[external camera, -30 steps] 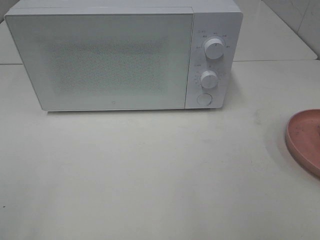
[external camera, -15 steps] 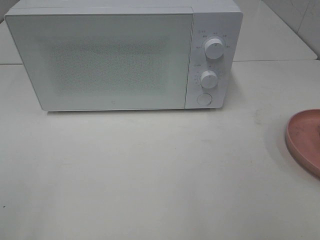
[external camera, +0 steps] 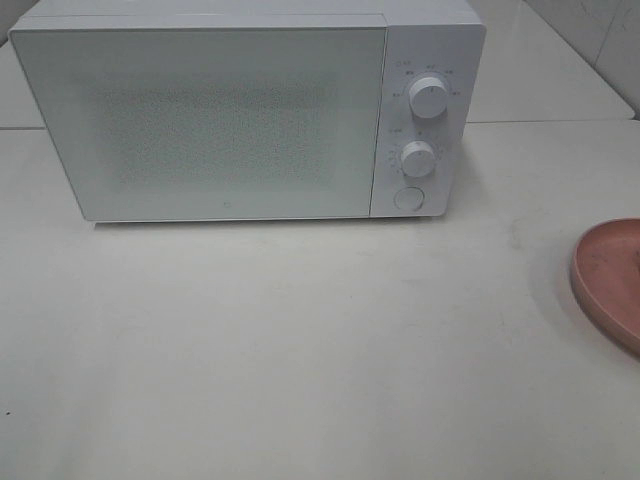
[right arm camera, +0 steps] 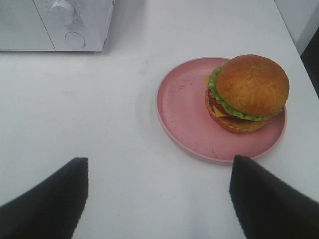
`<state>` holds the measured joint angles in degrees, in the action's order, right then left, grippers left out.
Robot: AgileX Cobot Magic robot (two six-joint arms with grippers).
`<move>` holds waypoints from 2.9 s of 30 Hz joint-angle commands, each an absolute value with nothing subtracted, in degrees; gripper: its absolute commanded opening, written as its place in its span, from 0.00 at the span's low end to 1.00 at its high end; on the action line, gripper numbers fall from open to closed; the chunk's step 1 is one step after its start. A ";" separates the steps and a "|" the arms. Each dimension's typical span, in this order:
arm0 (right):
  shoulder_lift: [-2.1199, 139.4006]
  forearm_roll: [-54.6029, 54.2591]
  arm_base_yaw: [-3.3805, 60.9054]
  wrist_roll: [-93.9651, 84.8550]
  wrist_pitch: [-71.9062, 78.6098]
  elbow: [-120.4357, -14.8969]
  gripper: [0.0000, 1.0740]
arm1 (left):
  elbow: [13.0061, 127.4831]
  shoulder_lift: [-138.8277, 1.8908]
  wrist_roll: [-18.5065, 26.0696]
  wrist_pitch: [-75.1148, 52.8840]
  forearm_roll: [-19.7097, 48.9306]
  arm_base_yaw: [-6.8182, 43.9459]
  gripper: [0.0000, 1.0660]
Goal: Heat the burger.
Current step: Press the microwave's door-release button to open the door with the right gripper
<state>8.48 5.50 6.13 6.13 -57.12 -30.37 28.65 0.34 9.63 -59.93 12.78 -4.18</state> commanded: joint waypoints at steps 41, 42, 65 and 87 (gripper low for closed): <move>41.14 5.33 6.42 6.30 1.66 -16.39 0.70 | 28.48 1.43 9.40 -59.64 12.89 -4.07 0.94; 42.11 5.33 6.42 6.30 3.72 -16.39 0.70 | 28.48 1.43 9.40 -59.64 12.89 -4.07 0.94; 66.29 -3.04 8.82 -0.92 38.33 -16.39 0.70 | 28.48 1.43 9.40 -59.64 12.89 -4.07 0.94; 91.96 -34.78 35.18 -13.29 68.98 -16.39 0.70 | 28.48 1.43 9.40 -59.64 12.89 -4.07 0.94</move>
